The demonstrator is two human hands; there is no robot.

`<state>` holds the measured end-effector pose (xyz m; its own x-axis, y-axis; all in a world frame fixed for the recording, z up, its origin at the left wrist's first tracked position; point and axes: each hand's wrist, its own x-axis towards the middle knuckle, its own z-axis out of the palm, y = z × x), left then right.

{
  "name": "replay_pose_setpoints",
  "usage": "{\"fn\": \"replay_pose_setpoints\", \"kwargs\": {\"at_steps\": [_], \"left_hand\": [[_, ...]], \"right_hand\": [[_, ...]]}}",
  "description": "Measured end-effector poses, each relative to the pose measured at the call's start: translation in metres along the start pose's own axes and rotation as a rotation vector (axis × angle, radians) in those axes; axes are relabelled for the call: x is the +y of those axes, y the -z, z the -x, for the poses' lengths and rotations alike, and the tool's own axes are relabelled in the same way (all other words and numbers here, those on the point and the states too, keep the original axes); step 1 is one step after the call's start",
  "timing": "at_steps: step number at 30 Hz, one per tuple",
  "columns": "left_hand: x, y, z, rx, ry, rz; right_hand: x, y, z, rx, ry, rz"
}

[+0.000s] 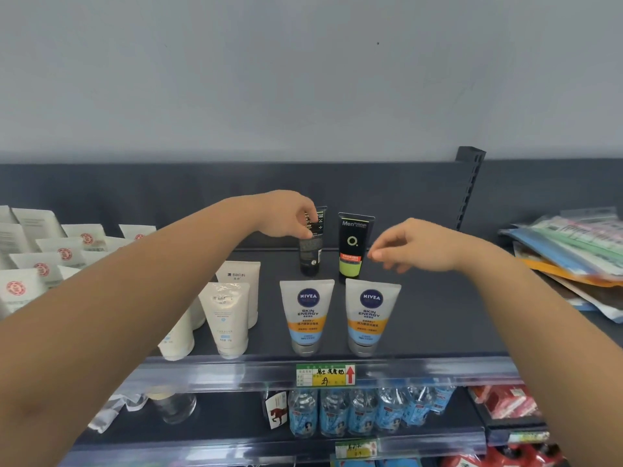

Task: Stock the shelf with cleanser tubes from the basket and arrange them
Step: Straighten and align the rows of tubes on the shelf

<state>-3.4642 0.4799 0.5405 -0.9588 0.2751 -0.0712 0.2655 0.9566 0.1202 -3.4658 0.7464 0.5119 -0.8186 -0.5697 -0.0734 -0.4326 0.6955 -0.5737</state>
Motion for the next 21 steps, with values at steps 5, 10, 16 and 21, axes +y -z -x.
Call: {"fn": "replay_pose_setpoints", "kwargs": {"at_steps": [5, 10, 16, 21], "left_hand": [[-0.014, -0.001, -0.028, 0.154, 0.069, -0.02], [-0.017, -0.004, -0.044, 0.022, 0.066, -0.126], [-0.015, -0.008, -0.053, -0.106, 0.023, -0.277], [-0.018, -0.007, -0.058, -0.016, 0.014, -0.229]], "right_hand": [[-0.002, -0.001, -0.035, 0.241, 0.041, 0.293], [0.003, -0.004, -0.065, 0.249, -0.018, 0.385], [0.014, -0.012, -0.08, 0.191, -0.028, 0.38], [0.018, -0.015, -0.083, 0.257, -0.007, 0.332]]}}
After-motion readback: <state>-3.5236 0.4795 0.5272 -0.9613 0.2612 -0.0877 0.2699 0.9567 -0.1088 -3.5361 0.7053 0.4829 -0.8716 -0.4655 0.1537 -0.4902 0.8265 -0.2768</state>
